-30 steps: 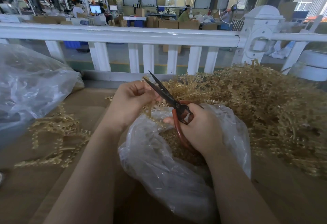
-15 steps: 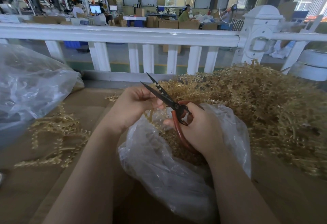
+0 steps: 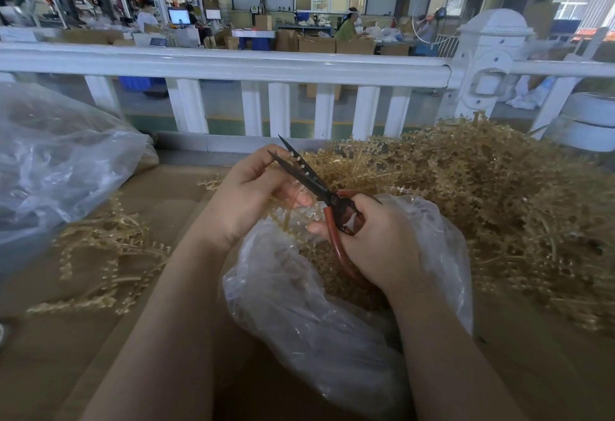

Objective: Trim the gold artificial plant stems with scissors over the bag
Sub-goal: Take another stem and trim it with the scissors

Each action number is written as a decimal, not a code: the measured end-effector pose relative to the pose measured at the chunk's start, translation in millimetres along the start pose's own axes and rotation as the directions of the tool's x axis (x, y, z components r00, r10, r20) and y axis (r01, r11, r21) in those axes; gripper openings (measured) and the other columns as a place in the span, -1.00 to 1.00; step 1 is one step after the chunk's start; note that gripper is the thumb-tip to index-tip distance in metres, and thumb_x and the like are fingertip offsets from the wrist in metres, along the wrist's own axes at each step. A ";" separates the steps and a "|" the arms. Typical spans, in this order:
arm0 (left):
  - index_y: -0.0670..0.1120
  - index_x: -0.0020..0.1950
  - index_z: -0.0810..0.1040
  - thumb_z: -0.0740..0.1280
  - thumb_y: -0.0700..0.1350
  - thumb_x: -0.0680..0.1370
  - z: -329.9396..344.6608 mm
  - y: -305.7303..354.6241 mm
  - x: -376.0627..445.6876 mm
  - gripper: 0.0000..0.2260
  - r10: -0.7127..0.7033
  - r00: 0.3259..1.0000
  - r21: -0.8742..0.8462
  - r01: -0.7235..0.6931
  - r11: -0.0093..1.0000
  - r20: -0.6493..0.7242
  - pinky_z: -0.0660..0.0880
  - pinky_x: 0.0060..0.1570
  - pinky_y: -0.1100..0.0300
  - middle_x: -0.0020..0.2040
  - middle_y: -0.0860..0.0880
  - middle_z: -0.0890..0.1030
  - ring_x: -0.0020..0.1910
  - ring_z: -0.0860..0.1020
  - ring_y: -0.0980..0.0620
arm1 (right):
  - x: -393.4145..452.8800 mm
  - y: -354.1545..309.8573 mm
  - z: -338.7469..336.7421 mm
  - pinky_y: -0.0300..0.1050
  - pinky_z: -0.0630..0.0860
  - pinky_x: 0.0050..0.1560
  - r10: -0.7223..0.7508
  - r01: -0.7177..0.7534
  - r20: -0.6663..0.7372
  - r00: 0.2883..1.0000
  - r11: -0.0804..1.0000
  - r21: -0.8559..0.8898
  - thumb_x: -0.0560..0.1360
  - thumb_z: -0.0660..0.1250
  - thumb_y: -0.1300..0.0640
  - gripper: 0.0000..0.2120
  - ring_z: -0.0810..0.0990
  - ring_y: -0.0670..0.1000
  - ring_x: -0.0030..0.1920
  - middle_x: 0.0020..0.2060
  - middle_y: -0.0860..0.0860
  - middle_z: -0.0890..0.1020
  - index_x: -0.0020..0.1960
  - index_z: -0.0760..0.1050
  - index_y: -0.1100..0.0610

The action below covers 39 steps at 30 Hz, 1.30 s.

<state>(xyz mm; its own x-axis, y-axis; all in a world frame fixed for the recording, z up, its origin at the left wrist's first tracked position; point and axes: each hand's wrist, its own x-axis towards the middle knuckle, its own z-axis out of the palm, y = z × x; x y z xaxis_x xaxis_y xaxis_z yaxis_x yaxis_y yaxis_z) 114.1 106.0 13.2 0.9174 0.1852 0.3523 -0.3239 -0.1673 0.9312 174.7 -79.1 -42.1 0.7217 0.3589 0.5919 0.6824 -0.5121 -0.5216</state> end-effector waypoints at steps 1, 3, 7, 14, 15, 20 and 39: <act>-0.25 0.05 0.54 0.18 -0.32 0.64 0.8 0.2 0.2 -0.86 0.003 1.000 0.012 -0.003 1.000 -0.003 0.54 -0.28 0.30 -0.34 -0.06 0.67 -0.34 0.64 0.08 | 0.0 -0.1 -0.1 -0.39 0.42 -0.28 0.005 -0.005 0.001 1.000 1.000 0.002 0.36 0.40 -0.41 -0.50 0.53 -0.23 -0.28 -0.33 -0.19 0.58 -0.10 0.63 0.03; -0.22 0.02 0.56 0.19 -0.31 0.64 2.0 0.1 1.1 -0.85 0.014 1.000 0.031 -0.013 0.999 -0.021 0.54 -0.27 0.26 -0.35 -0.06 0.66 -0.35 0.63 0.06 | 0.2 -1.0 -0.2 -0.41 0.39 -0.28 0.007 -0.007 -0.010 1.000 1.000 0.014 0.36 0.41 -0.40 -0.52 0.50 -0.27 -0.29 -0.34 -0.24 0.54 -0.11 0.63 0.02; -0.16 -0.05 0.58 0.20 -0.33 0.63 3.2 -1.7 1.8 -0.81 0.044 0.997 0.053 -0.041 0.998 -0.059 0.53 -0.29 0.28 -0.39 -0.01 0.64 -0.37 0.60 0.10 | -0.2 -4.1 -1.0 -0.41 0.36 -0.31 0.001 -0.001 -0.019 1.000 0.999 0.033 0.33 0.39 -0.42 -0.59 0.48 -0.29 -0.33 -0.38 -0.28 0.48 -0.18 0.53 -0.07; -0.18 -0.03 0.65 0.22 -0.35 0.62 0.9 -2.1 1.3 -0.78 0.046 0.997 0.086 -0.041 0.995 -0.060 0.56 -0.23 0.24 -0.30 -0.08 0.69 -0.30 0.63 0.03 | 0.2 1.3 2.2 -0.42 0.39 -0.32 -0.002 0.002 -0.001 1.000 1.000 0.012 0.33 0.34 -0.46 -0.46 0.50 -0.28 -0.33 -0.37 -0.25 0.52 -0.13 0.62 0.03; -0.17 -0.03 0.65 0.22 -0.34 0.62 1.5 -2.1 0.9 -0.78 0.052 0.998 0.101 -0.047 0.994 -0.047 0.56 -0.23 0.25 -0.29 -0.06 0.69 -0.30 0.64 0.04 | 0.2 1.6 2.2 -0.42 0.39 -0.34 0.005 -0.005 0.000 1.000 1.000 0.004 0.33 0.35 -0.46 -0.48 0.50 -0.27 -0.34 -0.38 -0.25 0.51 -0.14 0.60 0.01; -0.15 -0.03 0.66 0.25 -0.33 0.62 1.8 -2.4 1.3 -0.79 0.067 0.997 0.125 -0.064 0.990 -0.024 0.57 -0.17 0.20 -0.26 -0.06 0.70 -0.28 0.65 0.02 | 0.3 -1.2 0.0 -0.40 0.34 -0.40 0.032 -0.032 -0.003 0.999 0.999 -0.015 0.32 0.43 -0.43 -0.62 0.49 -0.29 -0.34 -0.41 -0.28 0.43 -0.18 0.43 -0.17; -0.28 -0.05 0.61 0.20 -0.30 0.64 -0.6 -11.2 5.3 -0.80 0.065 0.998 0.127 -0.064 0.990 0.000 0.54 -0.26 0.24 -0.36 -0.11 0.66 -0.35 0.62 0.00 | -0.5 -0.8 2.8 -0.35 0.38 -0.41 -0.006 0.004 -0.054 0.999 1.000 -0.029 0.42 0.54 -0.20 -0.63 0.48 -0.16 -0.41 -0.48 -0.18 0.43 -0.29 0.36 -0.15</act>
<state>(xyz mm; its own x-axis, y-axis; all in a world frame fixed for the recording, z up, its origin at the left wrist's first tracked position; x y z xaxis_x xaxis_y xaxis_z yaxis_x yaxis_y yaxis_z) 122.5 109.4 4.7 0.8943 0.1743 0.4122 -0.3503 -0.3004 0.8872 174.1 -76.6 -43.6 0.7104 0.3190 0.6274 0.6818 -0.5333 -0.5008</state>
